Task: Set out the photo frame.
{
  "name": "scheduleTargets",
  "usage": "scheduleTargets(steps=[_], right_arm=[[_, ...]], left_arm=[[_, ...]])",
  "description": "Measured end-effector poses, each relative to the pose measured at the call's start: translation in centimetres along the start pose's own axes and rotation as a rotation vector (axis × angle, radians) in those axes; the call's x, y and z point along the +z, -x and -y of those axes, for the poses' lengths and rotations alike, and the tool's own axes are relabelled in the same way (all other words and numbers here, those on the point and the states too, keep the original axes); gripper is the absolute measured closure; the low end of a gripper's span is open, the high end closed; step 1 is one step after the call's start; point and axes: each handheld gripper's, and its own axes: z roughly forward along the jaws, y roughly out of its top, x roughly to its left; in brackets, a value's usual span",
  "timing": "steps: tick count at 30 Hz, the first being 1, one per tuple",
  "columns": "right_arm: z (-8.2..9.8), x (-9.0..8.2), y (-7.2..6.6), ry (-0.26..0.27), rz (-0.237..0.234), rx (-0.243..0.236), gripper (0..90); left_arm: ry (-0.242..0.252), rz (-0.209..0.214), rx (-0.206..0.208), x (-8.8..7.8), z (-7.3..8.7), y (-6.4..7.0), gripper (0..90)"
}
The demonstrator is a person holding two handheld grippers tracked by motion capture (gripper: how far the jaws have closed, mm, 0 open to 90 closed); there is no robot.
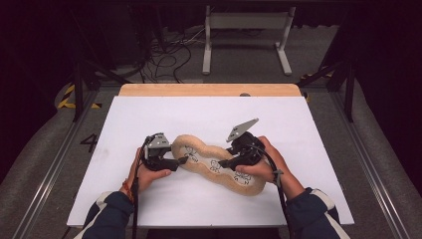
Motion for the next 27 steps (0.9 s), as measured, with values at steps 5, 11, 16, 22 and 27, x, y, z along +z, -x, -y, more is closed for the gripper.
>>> scheduleTargets(steps=[5,11,16,22,27], right_arm=[[2.1,-1.7,-0.1,0.117,0.03,0.048,45.6],[6.2,-3.9,-1.0,0.253,0.127,0.117,42.0],[9.1,-4.4,-2.0,0.349,0.202,0.152,48.9],[11.3,-3.6,-2.6,0.337,0.222,0.201,54.2],[12.3,-2.5,-1.9,0.337,0.207,0.259,56.8]], left_arm=[[0.007,-0.011,-0.028,-0.5,0.4,-0.3,57.2],[-0.009,-0.019,-0.015,-0.9,0.6,0.0,57.3],[-0.011,-0.03,-0.027,-1.3,0.9,0.5,57.2],[-0.009,-0.034,-0.026,-1.6,1.2,0.8,57.1],[-0.002,-0.033,-0.035,-1.9,1.5,1.0,56.9]])
